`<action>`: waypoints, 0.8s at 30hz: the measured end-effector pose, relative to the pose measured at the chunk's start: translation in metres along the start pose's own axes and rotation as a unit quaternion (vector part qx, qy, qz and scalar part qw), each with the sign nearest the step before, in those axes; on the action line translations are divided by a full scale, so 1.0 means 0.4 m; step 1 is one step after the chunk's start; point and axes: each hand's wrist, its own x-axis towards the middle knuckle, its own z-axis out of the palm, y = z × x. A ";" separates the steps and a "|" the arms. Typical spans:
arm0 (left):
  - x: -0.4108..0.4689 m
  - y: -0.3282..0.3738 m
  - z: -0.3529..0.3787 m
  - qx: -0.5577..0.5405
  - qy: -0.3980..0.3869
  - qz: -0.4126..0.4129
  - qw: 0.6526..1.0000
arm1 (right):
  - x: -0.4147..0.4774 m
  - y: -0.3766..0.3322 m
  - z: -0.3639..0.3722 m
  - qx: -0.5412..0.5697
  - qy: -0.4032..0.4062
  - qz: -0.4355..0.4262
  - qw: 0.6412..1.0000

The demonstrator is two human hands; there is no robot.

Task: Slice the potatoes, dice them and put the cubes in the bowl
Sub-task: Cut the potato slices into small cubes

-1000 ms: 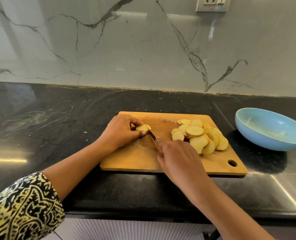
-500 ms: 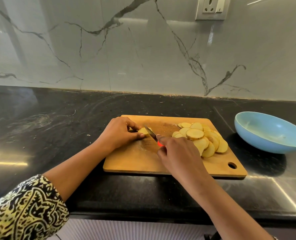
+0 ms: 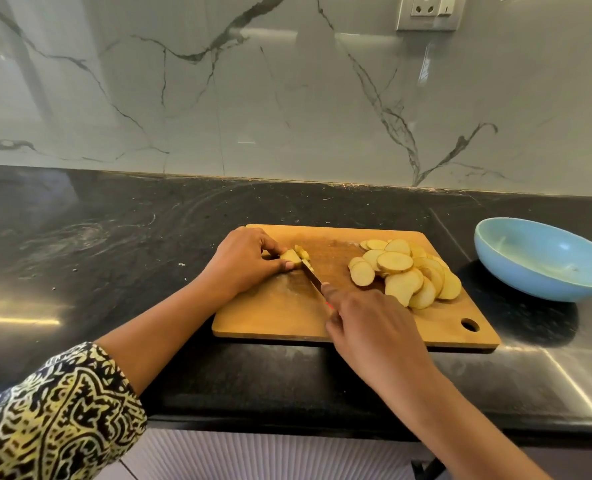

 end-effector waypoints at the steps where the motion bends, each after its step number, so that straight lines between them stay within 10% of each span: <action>1: 0.000 0.000 -0.001 0.000 0.000 0.000 1.000 | -0.004 0.001 -0.007 0.000 0.010 0.011 1.000; 24: 0.008 -0.015 -0.008 -0.005 0.000 -0.005 1.000 | 0.011 -0.005 -0.021 -0.002 -0.011 -0.012 1.000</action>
